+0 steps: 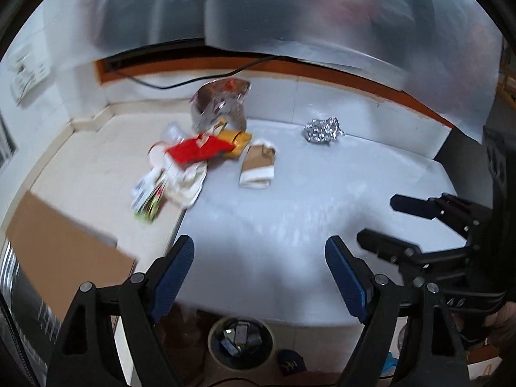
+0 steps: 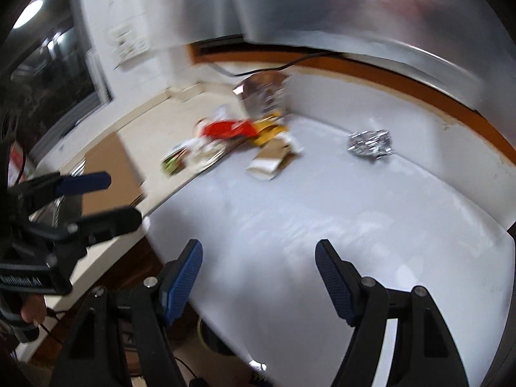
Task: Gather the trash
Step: 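Raise both tools from the bin back toward the counter, then grasp the crumpled foil ball with the right tool while the left tool grasps the brown paper cup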
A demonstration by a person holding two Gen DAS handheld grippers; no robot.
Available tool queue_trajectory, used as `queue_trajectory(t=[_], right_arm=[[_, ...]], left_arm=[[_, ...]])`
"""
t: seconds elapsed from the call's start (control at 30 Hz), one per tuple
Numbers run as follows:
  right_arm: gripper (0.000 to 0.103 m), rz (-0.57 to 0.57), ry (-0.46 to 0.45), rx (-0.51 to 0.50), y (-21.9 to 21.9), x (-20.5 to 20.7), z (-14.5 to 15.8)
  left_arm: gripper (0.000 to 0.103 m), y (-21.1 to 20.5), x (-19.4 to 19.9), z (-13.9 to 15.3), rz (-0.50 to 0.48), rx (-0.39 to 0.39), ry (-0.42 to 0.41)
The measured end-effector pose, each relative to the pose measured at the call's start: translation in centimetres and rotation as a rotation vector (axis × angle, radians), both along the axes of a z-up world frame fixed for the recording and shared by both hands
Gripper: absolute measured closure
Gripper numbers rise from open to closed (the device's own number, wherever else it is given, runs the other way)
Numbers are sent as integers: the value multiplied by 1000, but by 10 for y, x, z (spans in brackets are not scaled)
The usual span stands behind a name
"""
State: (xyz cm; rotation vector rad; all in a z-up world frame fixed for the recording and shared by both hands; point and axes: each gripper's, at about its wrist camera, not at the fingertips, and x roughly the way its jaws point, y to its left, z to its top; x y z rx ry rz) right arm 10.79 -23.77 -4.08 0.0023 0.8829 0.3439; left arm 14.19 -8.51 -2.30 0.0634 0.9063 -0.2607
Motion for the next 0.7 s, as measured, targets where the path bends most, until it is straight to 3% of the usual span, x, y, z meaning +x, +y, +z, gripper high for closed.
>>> queue_trajectory(t=[0.2, 0.37, 0.7], right_arm=[[30, -90, -12, 25, -39, 52, -1], [24, -168, -6, 55, -63, 92, -7], [15, -327, -19, 103, -93, 156, -38]], left_arm=[[21, -29, 63, -13, -1, 24, 23], [21, -41, 102, -29, 7, 43, 48], [21, -46, 164, -81, 109, 54, 147]])
